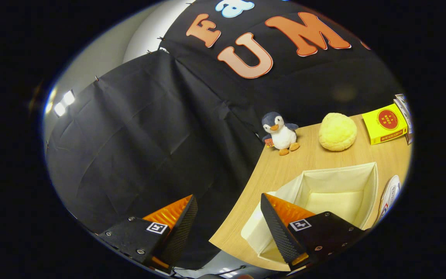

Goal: Open the storage box then place both shoes into the box .Put the left shoe in first, then the right shoe, with the right side of both shoes facing outward in a uniform manner.

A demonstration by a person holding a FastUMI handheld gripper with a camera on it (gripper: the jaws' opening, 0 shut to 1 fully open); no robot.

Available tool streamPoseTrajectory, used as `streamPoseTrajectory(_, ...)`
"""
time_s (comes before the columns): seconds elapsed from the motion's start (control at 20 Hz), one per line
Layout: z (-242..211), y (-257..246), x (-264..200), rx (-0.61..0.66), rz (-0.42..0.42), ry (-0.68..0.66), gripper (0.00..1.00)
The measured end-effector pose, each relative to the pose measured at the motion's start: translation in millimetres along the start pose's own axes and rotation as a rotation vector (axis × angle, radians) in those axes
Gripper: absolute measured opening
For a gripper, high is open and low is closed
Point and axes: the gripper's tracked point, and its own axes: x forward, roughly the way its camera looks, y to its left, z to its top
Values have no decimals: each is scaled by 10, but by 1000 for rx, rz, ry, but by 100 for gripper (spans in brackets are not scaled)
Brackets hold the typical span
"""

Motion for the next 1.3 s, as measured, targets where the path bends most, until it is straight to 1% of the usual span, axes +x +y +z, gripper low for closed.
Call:
streamPoseTrajectory(0.35, 136, -553, -343, -12, -112, -48, 98)
streamPoseTrajectory(0.6, 153, -1109, -669, -5, -211, -71, 98)
streamPoseTrajectory(0.9, 133, -1972, -1176, -9, -389, -100, 98)
streamPoseTrajectory(1.3, 88, -3034, -1906, 55, -593, -148, 98)
